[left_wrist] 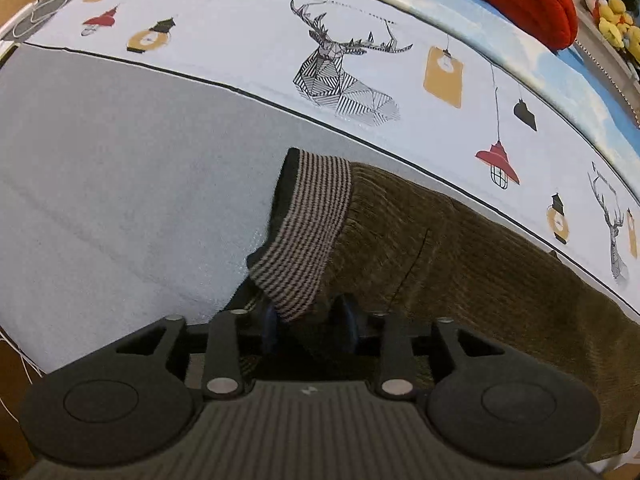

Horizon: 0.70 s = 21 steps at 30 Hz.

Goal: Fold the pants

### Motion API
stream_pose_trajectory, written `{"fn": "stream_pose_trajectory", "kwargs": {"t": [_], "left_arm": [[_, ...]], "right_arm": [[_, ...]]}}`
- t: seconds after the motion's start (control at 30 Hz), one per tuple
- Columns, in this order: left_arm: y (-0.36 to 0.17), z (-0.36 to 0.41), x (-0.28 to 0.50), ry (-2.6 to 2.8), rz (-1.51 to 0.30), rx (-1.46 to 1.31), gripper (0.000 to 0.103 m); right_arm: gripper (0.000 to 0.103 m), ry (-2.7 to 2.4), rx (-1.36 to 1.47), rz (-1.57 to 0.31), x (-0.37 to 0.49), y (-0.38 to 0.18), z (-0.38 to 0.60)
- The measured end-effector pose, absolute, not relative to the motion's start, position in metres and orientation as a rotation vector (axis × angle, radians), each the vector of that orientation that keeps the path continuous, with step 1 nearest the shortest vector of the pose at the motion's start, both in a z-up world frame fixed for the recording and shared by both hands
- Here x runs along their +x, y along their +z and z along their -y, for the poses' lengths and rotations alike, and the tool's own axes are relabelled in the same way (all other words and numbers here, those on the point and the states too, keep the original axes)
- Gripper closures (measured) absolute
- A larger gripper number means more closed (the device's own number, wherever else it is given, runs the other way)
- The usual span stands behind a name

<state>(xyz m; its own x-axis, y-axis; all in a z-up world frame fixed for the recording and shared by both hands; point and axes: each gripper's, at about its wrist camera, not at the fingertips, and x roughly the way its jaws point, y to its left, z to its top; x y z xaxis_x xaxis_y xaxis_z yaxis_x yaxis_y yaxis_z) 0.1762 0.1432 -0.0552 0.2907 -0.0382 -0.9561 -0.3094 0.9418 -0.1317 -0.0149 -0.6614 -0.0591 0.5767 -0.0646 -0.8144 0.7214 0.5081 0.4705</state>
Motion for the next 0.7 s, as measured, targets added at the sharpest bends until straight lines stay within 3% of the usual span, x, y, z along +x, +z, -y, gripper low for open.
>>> {"fn": "stream_pose_trajectory", "kwargs": {"t": [0.3,0.43,0.6,0.7], "left_arm": [[-0.064,-0.137,0.182,0.204,-1.299,-0.294,0.061],[-0.067,-0.135,0.184,0.209,-1.307,-0.284,0.061],[-0.07,-0.132,0.188,0.216,-1.316,-0.274,0.057],[-0.071,-0.131,0.189,0.217,-1.319,-0.266,0.056]], "right_arm": [[0.078,-0.492,0.962,-0.811,0.024,-0.104,0.701],[0.051,-0.483,0.961,-0.761,0.044,-0.112,0.703],[0.043,-0.485,0.963,-0.703,0.062,-0.114,0.703],[0.044,-0.468,1.004,-0.679,0.069,-0.114,0.702]]}}
